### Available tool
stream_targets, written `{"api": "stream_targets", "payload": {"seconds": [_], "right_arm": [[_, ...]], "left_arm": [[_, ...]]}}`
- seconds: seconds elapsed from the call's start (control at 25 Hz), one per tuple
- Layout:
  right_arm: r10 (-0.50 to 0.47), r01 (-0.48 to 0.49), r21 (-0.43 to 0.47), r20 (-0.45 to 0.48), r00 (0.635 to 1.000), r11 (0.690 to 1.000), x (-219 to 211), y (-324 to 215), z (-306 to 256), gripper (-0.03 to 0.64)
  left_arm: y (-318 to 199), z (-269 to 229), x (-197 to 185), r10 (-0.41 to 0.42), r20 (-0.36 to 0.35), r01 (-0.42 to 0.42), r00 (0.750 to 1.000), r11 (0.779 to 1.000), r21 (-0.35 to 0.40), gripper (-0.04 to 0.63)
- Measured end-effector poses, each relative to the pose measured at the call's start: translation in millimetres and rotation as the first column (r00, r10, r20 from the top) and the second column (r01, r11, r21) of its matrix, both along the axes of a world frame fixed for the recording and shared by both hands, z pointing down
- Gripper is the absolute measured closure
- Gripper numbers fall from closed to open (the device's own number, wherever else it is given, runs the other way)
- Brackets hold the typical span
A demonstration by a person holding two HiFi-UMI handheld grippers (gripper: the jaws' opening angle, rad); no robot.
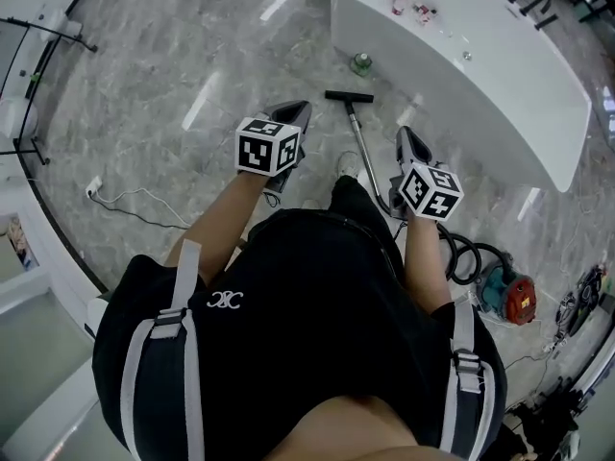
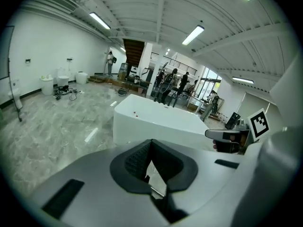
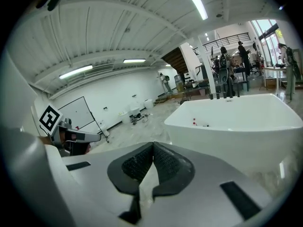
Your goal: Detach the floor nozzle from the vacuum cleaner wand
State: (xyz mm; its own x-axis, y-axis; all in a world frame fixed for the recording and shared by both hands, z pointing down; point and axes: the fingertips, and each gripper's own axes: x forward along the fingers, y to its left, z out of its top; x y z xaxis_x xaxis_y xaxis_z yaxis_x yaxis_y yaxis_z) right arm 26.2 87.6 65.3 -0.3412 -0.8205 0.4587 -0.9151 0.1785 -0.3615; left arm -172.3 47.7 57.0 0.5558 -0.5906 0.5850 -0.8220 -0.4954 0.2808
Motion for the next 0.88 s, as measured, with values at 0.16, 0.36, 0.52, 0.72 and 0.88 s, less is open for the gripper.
{"api": "stream_targets", "payload": {"seconds": [0.16, 0.36, 0.52, 0.72, 0.88], "right_arm": [[-0.013, 0.014, -0.045, 0.031, 0.999, 0.999, 18.0, -45.8, 19.6, 0.603], [-0.132, 0.132, -0.020, -0.042, 0.990, 0.991, 25.3, -98.7, 15.5, 0.603], [-0.158, 0.154, -0.058, -0.078, 0.984, 0.986, 34.8, -123.5, 30.3, 0.603], [-0.193, 0.183, -0.123, -0.081, 0.978, 0.975, 39.7, -147.3, 54.2, 0.602], [-0.228, 0.210, -0.167, -0.099, 0.969, 0.963, 43.1, -167.9, 89.6, 0.601]], "left_arm": [[-46.7, 13.9, 24.2, 0.017, -0.004, -0.017, 1.000, 1.000, -0.023, 0.586], [-95.4, 17.7, 51.0, 0.045, 0.024, -0.045, 0.999, 0.999, -0.027, 0.586], [-118.3, 27.5, 61.5, 0.038, 0.030, -0.036, 0.999, 0.997, -0.063, 0.586], [-135.4, 54.5, 70.9, 0.049, 0.013, -0.047, 0.999, 0.990, -0.131, 0.586], [-155.7, 87.8, 83.5, 0.070, 0.019, -0.065, 0.997, 0.980, -0.189, 0.586]]}}
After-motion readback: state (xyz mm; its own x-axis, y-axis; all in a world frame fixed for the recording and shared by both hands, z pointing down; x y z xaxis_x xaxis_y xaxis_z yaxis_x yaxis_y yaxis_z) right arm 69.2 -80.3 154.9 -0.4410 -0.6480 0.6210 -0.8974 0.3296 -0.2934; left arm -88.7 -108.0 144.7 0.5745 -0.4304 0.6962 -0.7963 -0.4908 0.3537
